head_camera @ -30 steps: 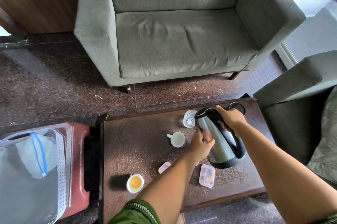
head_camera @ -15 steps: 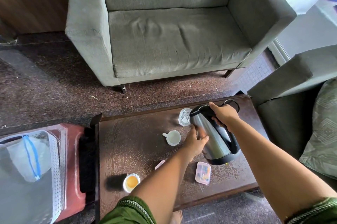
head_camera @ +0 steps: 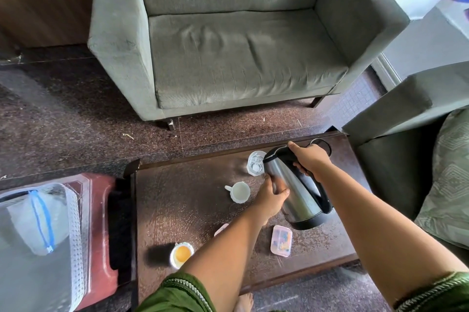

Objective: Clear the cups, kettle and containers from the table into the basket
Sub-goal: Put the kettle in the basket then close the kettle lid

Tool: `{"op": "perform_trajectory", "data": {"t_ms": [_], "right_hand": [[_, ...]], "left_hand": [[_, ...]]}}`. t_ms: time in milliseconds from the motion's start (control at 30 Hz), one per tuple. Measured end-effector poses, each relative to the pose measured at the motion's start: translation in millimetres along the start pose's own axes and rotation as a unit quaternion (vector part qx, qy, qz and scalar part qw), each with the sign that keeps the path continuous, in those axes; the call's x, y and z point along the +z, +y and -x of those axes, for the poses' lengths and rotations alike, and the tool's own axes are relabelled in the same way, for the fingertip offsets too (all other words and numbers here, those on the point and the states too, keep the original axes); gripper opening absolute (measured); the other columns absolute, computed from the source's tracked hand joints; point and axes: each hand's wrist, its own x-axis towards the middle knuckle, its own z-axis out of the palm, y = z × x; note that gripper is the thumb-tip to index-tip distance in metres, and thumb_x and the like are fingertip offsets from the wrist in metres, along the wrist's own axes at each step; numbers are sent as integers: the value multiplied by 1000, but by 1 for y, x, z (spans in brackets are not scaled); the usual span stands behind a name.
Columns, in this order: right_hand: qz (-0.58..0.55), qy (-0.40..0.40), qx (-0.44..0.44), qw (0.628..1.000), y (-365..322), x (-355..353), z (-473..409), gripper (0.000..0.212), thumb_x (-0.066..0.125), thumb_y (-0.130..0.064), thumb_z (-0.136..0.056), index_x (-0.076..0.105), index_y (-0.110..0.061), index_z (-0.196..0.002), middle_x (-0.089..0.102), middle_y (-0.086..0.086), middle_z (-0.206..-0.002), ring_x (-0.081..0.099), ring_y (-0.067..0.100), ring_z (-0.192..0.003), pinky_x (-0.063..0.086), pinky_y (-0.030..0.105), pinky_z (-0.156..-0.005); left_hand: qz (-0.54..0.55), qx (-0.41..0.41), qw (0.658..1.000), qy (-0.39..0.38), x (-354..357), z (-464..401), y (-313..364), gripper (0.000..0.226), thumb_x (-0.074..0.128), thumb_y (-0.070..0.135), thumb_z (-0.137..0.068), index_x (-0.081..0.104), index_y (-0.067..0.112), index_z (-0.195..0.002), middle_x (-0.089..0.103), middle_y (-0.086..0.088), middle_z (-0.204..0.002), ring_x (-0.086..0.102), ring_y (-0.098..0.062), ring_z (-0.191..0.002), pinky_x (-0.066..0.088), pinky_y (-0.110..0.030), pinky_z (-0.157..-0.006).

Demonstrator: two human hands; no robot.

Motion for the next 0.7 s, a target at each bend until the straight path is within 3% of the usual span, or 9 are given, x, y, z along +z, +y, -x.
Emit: {"op": "perform_trajectory", "data": {"t_ms": [700], "right_hand": [[-5,-1,-5,1000,2,-5,4,56,56,-55,-86,60,-7,-59,62,8,-55,54,24,-48,47,31,-51]], "left_hand": [[-23,-12,1000,1,2,8,5,78,53,32,-95,3,21,-154,29,-7,-155,34,-26,-139,31,-34,-110]]}}
